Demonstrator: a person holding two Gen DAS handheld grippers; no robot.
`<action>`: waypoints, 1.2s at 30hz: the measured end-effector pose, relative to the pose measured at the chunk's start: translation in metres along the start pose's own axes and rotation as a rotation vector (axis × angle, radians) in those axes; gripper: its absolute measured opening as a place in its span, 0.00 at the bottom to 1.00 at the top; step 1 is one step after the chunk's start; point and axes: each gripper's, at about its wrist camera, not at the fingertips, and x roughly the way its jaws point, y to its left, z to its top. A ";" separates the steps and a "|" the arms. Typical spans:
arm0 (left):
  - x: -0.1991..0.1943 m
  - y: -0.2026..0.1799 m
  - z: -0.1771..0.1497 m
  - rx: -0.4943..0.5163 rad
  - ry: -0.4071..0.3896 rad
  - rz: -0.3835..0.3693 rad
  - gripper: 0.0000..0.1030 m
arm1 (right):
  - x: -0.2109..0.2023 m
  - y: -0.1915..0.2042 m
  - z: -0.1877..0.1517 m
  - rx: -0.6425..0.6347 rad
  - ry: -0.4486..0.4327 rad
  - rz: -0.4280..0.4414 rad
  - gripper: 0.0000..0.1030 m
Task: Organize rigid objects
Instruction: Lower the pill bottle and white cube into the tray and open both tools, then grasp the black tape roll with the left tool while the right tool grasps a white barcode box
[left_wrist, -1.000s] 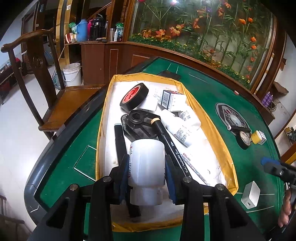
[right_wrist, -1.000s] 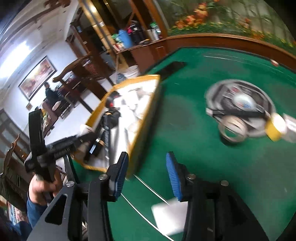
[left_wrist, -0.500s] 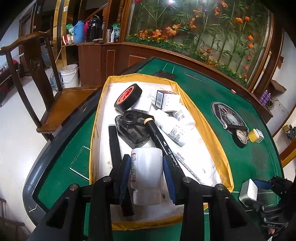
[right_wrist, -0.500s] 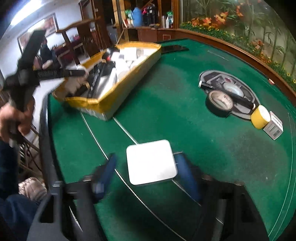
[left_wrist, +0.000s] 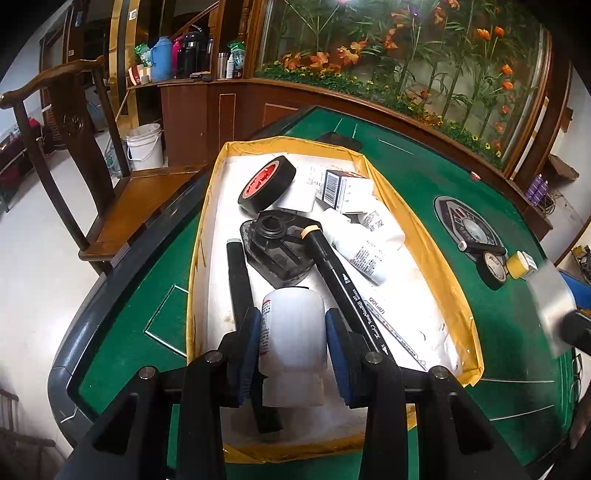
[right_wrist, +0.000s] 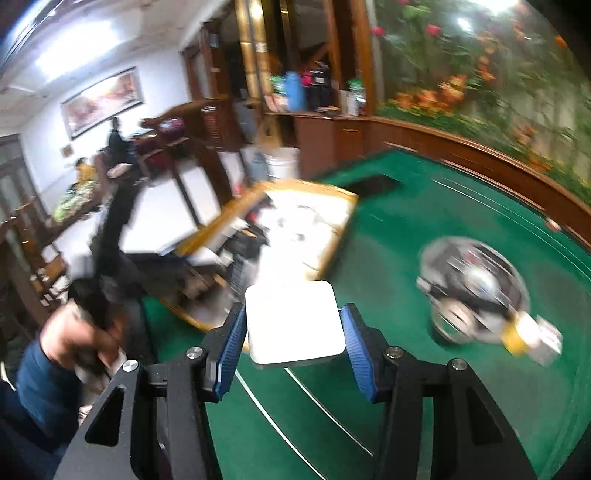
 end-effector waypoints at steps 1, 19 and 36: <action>0.000 0.000 0.000 0.002 0.001 0.000 0.37 | 0.008 0.006 0.005 -0.014 0.008 0.007 0.50; 0.002 0.009 -0.005 -0.032 0.017 -0.036 0.57 | 0.112 0.026 0.014 -0.060 0.147 0.042 0.55; -0.022 -0.054 0.000 0.111 -0.013 -0.104 0.65 | 0.008 -0.102 -0.023 0.270 -0.023 -0.065 0.59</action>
